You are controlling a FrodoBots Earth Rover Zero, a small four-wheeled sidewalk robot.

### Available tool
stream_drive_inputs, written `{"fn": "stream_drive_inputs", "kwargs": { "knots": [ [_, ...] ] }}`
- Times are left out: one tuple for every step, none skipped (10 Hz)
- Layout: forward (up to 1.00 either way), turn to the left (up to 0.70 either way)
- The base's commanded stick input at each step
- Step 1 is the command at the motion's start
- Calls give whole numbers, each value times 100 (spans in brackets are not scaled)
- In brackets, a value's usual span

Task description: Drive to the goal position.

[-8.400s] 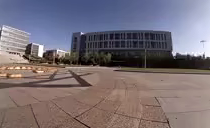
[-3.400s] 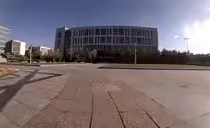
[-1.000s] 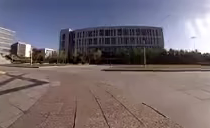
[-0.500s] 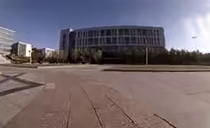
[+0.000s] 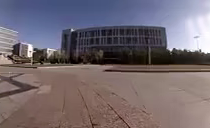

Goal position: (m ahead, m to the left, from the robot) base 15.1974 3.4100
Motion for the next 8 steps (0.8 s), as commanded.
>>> {"fn": "stream_drive_inputs", "kwargs": {
  "knots": [
    [70, 35],
    [70, 24],
    [70, 7],
    [70, 0],
    [70, 0],
    [70, 0],
    [70, 0],
    [70, 0]
  ]
}}
